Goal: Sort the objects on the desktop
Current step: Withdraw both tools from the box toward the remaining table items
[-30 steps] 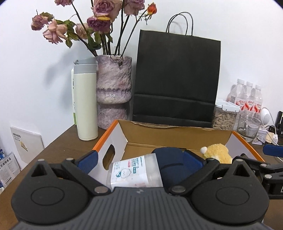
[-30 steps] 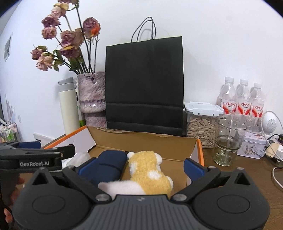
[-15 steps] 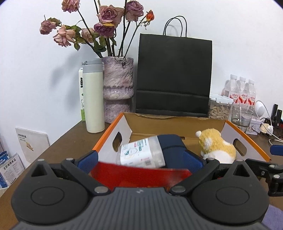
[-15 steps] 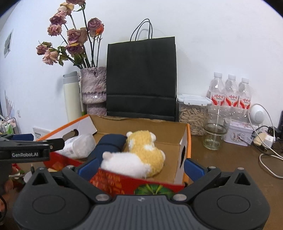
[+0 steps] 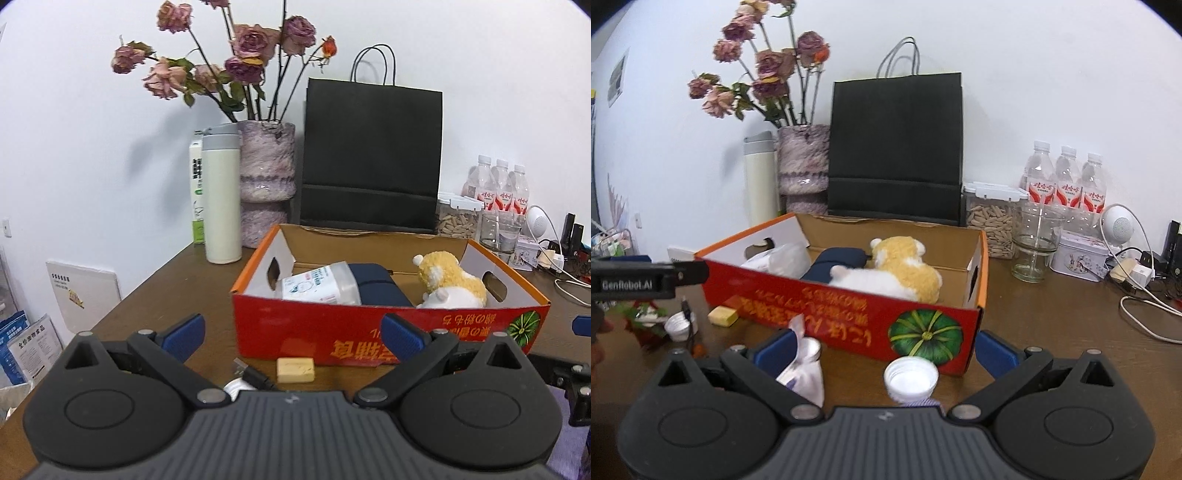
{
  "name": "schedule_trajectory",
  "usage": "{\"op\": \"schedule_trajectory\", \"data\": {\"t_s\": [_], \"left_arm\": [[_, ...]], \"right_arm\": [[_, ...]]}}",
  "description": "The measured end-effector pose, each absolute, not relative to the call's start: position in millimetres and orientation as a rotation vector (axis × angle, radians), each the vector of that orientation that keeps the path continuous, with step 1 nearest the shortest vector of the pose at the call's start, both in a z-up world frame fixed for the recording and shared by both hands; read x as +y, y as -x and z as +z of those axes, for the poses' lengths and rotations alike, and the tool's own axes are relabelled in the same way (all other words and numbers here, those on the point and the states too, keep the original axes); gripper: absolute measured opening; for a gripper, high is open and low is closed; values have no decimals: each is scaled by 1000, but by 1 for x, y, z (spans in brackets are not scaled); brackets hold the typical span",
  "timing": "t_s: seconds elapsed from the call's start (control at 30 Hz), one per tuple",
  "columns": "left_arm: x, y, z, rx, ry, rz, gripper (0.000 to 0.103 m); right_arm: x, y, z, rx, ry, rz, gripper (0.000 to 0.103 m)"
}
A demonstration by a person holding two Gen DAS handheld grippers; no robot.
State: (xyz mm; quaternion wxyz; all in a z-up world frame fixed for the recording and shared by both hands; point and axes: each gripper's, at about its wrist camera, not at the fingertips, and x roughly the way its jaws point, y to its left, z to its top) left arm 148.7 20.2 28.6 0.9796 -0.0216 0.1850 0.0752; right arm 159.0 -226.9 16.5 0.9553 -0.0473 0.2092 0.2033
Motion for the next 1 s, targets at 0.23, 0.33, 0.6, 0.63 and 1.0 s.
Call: {"op": "schedule_trajectory", "data": {"t_s": [0.23, 0.33, 0.6, 0.63, 1.0], "left_arm": [[30, -120, 24, 377, 23, 136, 103], [31, -109, 21, 379, -3, 138, 103], [43, -93, 13, 390, -23, 151, 103], [45, -93, 12, 396, -24, 154, 103], [72, -106, 2, 474, -33, 174, 103]], "right_arm": [[-211, -126, 17, 403, 141, 483, 103], [-203, -113, 17, 400, 155, 517, 103], [-180, -79, 15, 395, 190, 618, 98], [-176, -77, 14, 401, 200, 624, 97], [-163, -83, 10, 452, 202, 617, 87]]}}
